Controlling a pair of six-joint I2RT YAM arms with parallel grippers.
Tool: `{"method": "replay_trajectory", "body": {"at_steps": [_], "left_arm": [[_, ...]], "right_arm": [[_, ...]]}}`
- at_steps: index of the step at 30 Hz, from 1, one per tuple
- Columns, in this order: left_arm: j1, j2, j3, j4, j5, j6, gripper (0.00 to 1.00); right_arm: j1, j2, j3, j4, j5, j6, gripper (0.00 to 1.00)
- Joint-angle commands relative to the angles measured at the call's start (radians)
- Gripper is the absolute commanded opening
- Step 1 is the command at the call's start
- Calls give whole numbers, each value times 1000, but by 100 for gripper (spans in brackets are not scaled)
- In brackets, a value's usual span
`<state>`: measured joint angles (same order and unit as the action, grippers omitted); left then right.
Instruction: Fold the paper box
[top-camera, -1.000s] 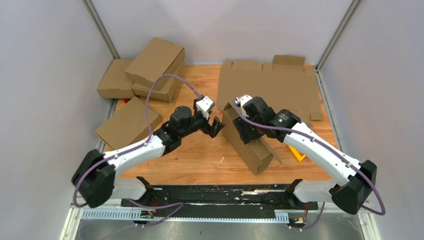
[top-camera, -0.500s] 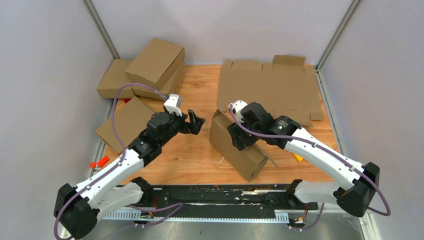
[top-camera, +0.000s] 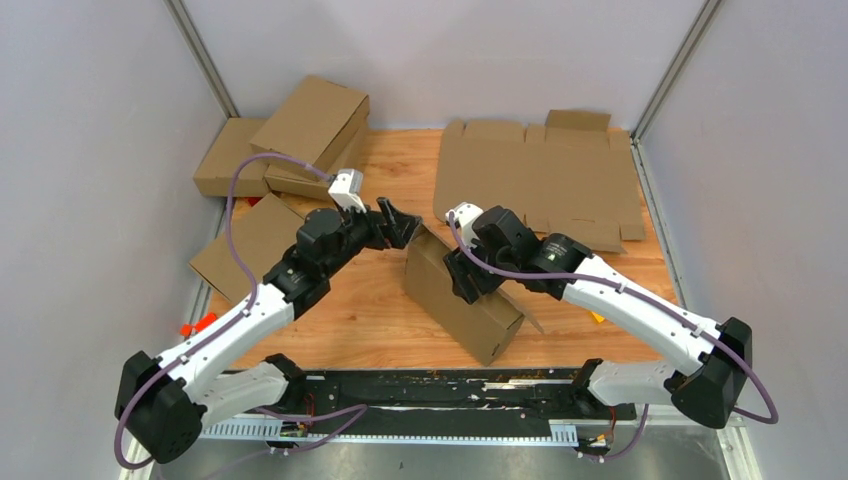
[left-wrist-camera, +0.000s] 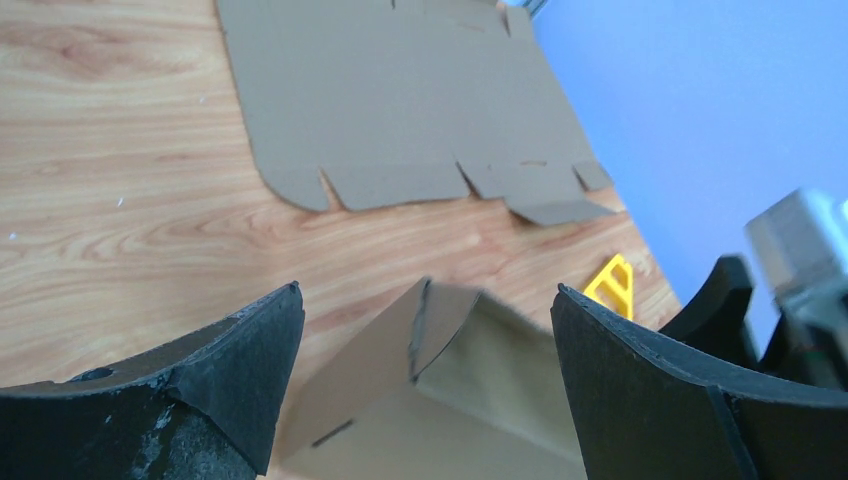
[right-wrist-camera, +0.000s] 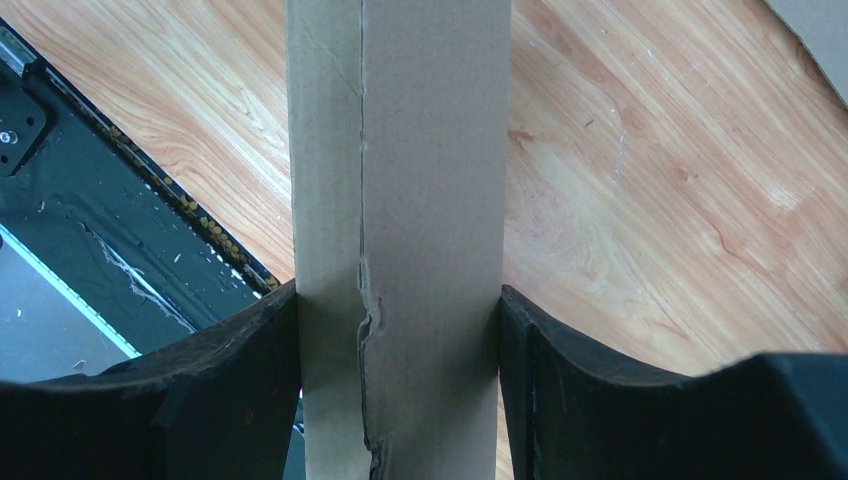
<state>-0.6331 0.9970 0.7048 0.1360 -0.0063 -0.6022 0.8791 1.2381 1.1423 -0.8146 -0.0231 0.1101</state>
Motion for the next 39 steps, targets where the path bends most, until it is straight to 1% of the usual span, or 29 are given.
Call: {"method": "replay_trajectory", "body": {"at_steps": [1,4,9,13,15,17,20,23,25,26,28,30,33,36,38,39], "left_arm": [[0,63,98,38,-5,-60,100],[1,108,139,3,0,-60,100],[0,183,190,-114,46,-22,73],[0,159,113,-89,15,-21,60],[1,135,66,-64,9,-5,50],[0,115,30,-62,9,15,48],[0,95,-21,-65,-32,44,44],[0,87,-56,-62,-47,61,44],[0,87,-69,-58,-51,68,45],[0,87,-71,-59,-52,69,47],[0,81,-71,-59,-52,73,53],[0,69,-63,-63,-49,78,62],[1,35,-49,-69,-18,101,75],[0,-12,-33,-79,11,134,83],[1,-31,7,-139,23,169,88],[0,-33,41,-205,21,182,90]], "right_arm": [[18,42,-11,-9,-23,15,51],[24,50,-9,-12,-8,16,51],[29,53,-13,-6,12,29,53],[31,54,-21,-3,22,38,57],[31,51,-23,-6,22,41,59],[31,47,-25,-8,59,42,60],[31,44,-27,-9,71,44,63],[32,45,-27,-9,76,46,69],[32,44,-26,-13,84,50,77],[32,40,-26,-16,88,51,81],[32,24,-26,-21,88,52,85],[32,2,-27,-26,80,52,87],[32,-35,-33,-41,70,40,87],[32,-69,-55,-65,41,-4,87],[32,-94,-72,-79,-2,-41,87],[32,-105,-77,-87,-2,-46,87]]}}
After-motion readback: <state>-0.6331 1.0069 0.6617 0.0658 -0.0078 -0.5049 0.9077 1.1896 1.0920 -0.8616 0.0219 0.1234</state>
